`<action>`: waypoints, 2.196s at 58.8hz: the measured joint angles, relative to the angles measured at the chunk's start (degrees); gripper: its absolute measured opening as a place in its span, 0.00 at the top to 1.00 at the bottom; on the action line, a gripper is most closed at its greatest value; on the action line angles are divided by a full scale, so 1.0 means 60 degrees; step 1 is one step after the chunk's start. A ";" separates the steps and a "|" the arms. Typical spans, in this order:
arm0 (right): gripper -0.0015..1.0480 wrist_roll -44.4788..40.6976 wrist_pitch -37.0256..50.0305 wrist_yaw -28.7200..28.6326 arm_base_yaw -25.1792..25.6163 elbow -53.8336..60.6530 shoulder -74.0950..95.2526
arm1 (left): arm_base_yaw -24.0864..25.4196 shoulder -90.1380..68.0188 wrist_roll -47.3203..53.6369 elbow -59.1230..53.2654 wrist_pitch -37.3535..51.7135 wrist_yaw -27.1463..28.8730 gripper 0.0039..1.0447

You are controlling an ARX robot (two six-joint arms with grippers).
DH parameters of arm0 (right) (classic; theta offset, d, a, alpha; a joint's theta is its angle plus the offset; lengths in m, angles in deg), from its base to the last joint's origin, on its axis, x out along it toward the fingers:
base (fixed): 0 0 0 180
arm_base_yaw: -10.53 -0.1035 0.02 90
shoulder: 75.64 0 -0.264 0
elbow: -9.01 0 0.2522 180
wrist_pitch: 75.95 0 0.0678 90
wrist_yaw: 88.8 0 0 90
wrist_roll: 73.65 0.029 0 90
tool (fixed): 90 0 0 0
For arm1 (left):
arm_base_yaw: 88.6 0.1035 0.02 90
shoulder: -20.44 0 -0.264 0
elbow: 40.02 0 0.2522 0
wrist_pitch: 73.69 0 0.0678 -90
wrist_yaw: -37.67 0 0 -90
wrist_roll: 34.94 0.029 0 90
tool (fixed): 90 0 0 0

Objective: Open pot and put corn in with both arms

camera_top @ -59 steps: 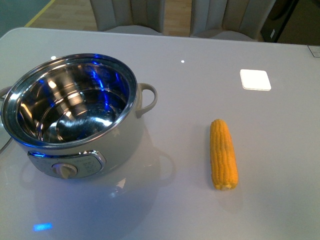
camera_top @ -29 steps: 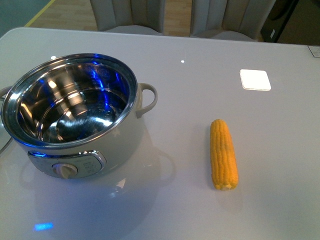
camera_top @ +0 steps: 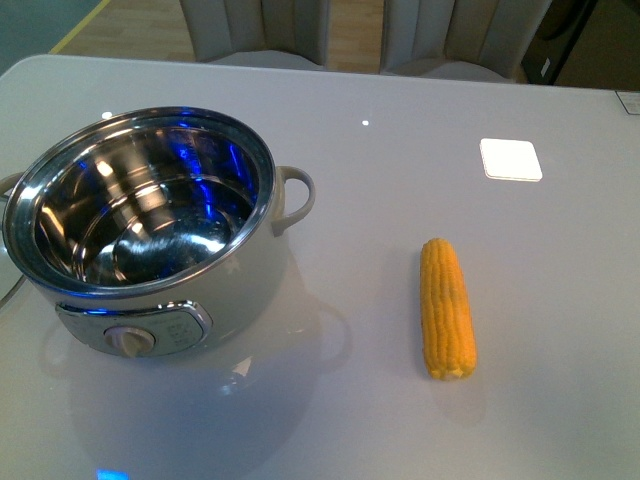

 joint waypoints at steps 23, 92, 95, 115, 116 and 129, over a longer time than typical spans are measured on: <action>0.08 0.0004 0.0000 -0.0004 0.0000 0.0000 0.0000 | -0.0521 0.4415 -0.0313 -0.3348 -0.0448 -0.0532 0.06; 0.08 0.0000 0.0000 0.0000 0.0000 0.0000 0.0000 | -0.3519 1.8083 -0.0732 -0.7158 -1.0531 0.0747 0.06; 0.08 0.0000 0.0000 -0.0004 0.0000 0.0000 0.0000 | -0.3515 1.8076 -0.0783 -0.7158 -1.0546 0.0747 0.06; 0.08 0.0004 0.0000 -0.0004 0.0000 0.0000 0.0000 | -0.3515 1.8072 -0.0914 -0.7158 -1.0546 0.0750 0.06; 0.08 0.0004 0.0000 -0.0004 0.0000 0.0000 0.0000 | -0.3515 1.8072 -0.0914 -0.7158 -1.0546 0.0747 0.06; 0.08 0.0000 -0.0007 -0.0022 0.0000 0.0000 0.0007 | -0.4003 1.8615 -0.0474 -0.7326 -0.8546 -0.0062 0.35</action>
